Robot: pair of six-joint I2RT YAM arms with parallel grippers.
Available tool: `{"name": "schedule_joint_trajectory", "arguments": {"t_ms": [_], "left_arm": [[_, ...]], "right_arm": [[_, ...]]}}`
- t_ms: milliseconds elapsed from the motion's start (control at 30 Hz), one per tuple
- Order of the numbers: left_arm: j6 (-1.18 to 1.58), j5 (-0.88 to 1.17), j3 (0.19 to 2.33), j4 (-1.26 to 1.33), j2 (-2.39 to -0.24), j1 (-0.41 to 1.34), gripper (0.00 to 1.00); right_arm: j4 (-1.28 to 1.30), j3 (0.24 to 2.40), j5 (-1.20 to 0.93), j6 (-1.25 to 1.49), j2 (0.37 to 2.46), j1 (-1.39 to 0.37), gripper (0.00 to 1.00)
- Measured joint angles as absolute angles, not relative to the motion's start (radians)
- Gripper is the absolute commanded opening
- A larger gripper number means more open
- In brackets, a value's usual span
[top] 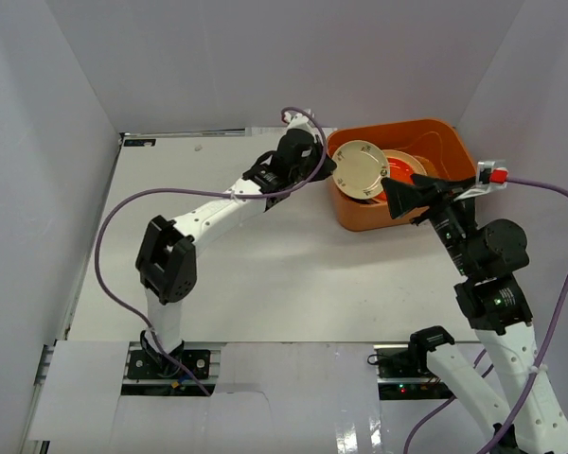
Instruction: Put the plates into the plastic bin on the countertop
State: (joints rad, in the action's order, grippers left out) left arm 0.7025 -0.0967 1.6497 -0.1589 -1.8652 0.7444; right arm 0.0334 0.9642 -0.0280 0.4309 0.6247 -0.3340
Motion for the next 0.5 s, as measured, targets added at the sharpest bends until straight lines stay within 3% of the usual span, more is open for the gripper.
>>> {"name": "schedule_joint_trajectory", "arguments": {"t_ms": [500], "left_arm": [[0.740,-0.108,2.303,-0.233,-2.431,0.781,0.00]], "right_arm": [[0.137,0.835,-0.131,0.465,0.502,-0.334,0.90]]}}
